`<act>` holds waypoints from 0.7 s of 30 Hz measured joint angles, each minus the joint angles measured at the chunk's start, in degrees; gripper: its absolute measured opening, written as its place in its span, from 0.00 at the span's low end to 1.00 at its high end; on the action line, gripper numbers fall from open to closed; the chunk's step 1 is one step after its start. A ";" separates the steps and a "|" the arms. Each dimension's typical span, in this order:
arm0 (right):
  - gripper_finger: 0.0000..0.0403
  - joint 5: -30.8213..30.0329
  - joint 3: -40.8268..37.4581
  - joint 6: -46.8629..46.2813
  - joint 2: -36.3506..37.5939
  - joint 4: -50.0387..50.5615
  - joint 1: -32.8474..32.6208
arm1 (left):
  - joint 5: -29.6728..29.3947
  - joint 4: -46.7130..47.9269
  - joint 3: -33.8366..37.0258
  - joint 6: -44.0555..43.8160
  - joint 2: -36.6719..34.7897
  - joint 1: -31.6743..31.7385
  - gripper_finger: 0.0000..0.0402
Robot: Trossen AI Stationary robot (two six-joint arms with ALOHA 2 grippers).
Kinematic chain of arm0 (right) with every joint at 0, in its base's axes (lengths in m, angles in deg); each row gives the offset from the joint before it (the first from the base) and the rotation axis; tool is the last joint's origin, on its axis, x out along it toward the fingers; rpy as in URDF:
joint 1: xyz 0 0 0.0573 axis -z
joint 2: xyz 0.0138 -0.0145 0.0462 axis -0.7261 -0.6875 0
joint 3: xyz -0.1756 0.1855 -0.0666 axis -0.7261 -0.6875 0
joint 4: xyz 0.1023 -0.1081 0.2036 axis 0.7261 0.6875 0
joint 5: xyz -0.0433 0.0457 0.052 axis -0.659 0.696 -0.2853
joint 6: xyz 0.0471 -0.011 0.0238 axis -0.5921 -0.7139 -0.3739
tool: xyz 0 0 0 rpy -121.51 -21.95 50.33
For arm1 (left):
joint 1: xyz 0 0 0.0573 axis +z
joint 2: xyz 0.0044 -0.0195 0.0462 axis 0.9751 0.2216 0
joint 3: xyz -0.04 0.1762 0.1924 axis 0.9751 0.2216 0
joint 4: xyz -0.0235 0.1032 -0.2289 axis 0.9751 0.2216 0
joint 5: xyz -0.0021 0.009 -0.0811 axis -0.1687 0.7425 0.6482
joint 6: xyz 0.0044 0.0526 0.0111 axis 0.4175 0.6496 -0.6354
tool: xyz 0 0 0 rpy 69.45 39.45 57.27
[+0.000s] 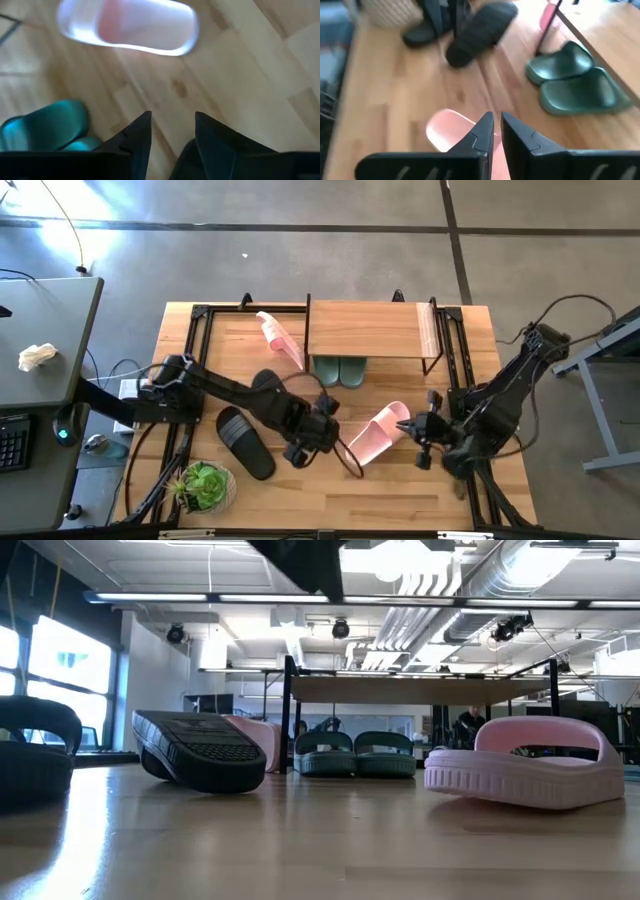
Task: Pick and place slides into the shelf
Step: Put the left pink slide under the shelf
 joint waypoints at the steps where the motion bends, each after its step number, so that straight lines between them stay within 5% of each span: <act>1: 0.07 0.94 2.80 -1.69 -2.52 4.05 0.58 | 0.49 0.40 0.00 -0.01 -1.08 0.65 0.32; 7: 0.07 8.32 17.74 -13.19 -17.39 25.84 3.07 | 10.81 0.92 0.00 0.92 -7.17 5.68 0.28; 11: 0.07 13.51 25.77 -19.80 -26.01 36.82 3.82 | 12.32 0.74 0.00 -0.85 -10.91 9.59 0.25; 21: 0.07 24.10 31.37 -22.57 -36.36 36.65 6.14 | 12.95 -5.41 13.57 -4.66 -24.22 21.47 0.21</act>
